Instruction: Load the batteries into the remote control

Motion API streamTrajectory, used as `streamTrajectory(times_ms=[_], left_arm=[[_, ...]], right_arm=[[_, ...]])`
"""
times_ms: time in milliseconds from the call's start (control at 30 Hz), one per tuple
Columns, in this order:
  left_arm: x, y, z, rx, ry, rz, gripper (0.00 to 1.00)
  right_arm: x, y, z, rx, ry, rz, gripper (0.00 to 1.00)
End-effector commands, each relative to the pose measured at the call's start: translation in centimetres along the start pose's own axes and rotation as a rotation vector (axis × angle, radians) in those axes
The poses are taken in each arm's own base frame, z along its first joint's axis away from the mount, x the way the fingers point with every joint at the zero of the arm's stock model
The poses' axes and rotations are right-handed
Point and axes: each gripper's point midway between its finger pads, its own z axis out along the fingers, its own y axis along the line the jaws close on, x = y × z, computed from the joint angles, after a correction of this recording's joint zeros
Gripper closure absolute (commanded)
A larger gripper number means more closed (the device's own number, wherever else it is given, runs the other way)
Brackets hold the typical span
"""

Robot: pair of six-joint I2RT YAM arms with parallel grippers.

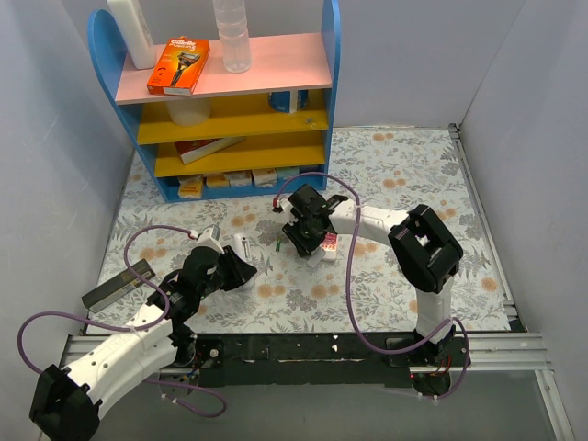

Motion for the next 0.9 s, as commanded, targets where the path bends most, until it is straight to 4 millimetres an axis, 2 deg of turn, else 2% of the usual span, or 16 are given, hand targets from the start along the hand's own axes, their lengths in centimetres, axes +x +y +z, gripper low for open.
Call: streamTrajectory(times_ms=[0,333,500,600,733,867], left_arm=[[-1.4,-1.1,-0.1,0.027,-0.043,0.008,1.00],[-1.4,-1.1,0.1,0.028,-0.040,0.012,1.00],[-1.6,-1.6,0.0,0.056,-0.052,0.018,1.00],[-1.7,-1.7,-0.1,0.067,-0.061,0.019,1.00],[-1.8,-1.9,-0.1,0.075,-0.068,0.020,1.00],[-1.4,-2.3,-0.1,0.100,-0.043,0.021,1.00]], right_arm=[[-0.8,0.5,0.0,-0.010,0.004,-0.086,0.61],[1.1,2.3,0.7,-0.024,0.099,-0.221,0.69],[1.9,1.9,0.4,0.011,0.118,-0.226,0.68],[3.1,1.2,0.2,0.039,0.140,-0.228,0.66],[4.7,1.1,0.2,0.038,0.168,-0.227,0.66],[5.3,1.2,0.0,0.038,0.177,-0.221,0.66]])
